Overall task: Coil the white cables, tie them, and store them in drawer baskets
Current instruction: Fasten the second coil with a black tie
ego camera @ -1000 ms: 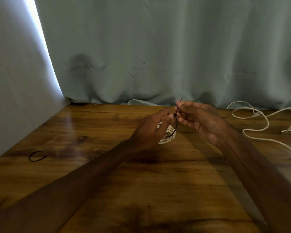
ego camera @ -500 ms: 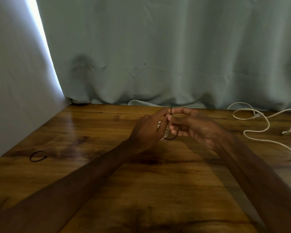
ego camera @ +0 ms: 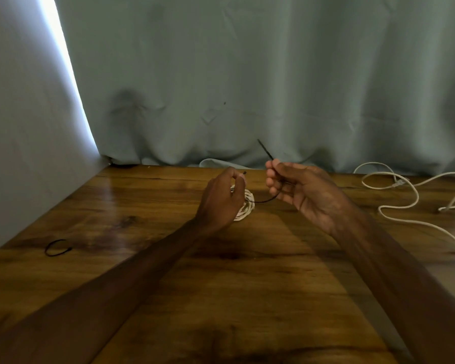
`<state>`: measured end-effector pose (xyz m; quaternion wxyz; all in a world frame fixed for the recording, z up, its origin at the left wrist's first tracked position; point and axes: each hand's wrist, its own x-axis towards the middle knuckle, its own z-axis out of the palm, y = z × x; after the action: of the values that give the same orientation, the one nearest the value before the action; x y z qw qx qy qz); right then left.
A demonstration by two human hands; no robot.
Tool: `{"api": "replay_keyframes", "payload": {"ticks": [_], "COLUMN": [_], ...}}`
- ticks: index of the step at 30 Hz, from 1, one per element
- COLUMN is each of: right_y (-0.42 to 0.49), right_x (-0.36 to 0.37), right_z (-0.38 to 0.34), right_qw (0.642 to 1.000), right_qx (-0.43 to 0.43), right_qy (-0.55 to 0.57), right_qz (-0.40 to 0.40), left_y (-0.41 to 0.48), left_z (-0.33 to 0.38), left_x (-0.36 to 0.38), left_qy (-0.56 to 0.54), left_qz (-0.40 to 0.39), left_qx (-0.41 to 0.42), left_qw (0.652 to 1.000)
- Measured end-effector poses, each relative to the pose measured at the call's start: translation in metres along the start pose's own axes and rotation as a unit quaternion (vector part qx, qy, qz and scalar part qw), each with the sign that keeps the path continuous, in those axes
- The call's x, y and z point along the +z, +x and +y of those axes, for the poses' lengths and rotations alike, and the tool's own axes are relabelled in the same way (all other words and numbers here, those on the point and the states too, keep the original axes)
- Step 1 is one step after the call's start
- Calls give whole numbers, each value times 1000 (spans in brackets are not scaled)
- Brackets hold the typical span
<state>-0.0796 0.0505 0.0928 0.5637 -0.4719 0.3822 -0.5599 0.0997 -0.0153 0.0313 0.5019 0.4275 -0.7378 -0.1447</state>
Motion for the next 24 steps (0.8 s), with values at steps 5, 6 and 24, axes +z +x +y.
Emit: {"api": "replay_keyframes", "payload": {"ticks": [5,6,24], "right_y": [-7,-7,14], "right_x": [1,-1,-24], "right_z": [-15,-18,14], "right_qw": [998,997,970], "right_qx": [-50,-63,-110], "right_qy": [-30,-36,-42], "right_qz": [2,10,211], "left_y": [2,2,-12], "left_z": [-3,-2,63], "left_x": [-4,-4,6], "left_qy": [-33,-55,-311], "left_qz": [-38,-62,-157], "left_qx": [-32,-39,-122], "left_qw": [998,996,929]}}
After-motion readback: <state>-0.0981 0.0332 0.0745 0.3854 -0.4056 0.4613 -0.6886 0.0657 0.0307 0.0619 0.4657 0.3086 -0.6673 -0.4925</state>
